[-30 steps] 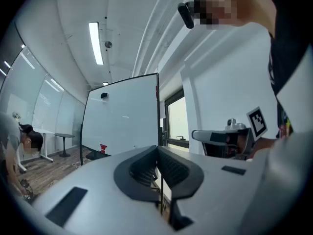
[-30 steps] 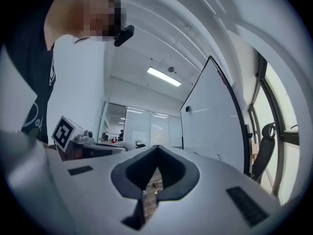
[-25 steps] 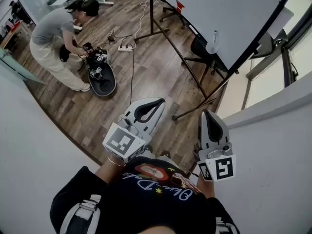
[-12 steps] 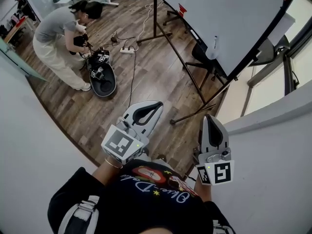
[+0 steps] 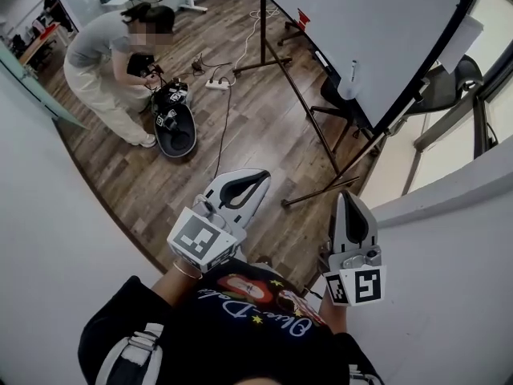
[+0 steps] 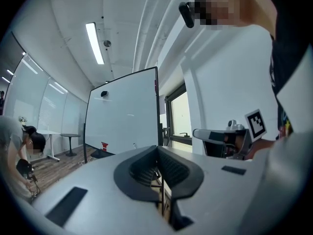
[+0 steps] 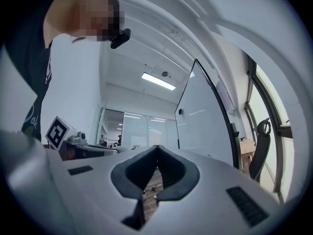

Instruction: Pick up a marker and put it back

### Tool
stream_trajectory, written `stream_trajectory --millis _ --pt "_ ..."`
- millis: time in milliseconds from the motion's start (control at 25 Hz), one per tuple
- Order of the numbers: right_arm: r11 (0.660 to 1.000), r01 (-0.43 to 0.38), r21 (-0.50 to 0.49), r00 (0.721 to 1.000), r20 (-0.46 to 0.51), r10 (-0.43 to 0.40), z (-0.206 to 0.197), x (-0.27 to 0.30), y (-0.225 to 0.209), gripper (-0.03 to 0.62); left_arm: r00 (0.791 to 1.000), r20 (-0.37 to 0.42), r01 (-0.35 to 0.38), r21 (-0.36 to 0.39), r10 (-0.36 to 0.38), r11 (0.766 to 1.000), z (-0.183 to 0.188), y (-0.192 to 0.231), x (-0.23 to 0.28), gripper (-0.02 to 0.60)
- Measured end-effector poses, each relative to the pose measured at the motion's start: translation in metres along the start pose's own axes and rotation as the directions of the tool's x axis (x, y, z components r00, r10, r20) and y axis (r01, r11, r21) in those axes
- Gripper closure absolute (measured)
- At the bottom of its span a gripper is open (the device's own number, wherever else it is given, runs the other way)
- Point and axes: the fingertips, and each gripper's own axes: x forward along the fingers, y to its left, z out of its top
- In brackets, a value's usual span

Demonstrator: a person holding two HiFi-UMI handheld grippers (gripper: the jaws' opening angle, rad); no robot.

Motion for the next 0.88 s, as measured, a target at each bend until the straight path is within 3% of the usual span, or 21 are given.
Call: stream_trajectory --millis 600,880 --pt "0.999 -0.03 0.023 0.999 0.036 0.029 0.001 -0.001 -0.019 0.594 0.999 0.012 -0.048 0.061 0.048 0.997 0.016 -0.002 0.014 0.578" --pt "1.0 -0.029 0.002 1.0 0.009 0.029 -0.005 0.016 -0.018 0.594 0.999 0.018 -0.044 0.032 0.043 0.999 0.01 0.015 0.02 0.578"
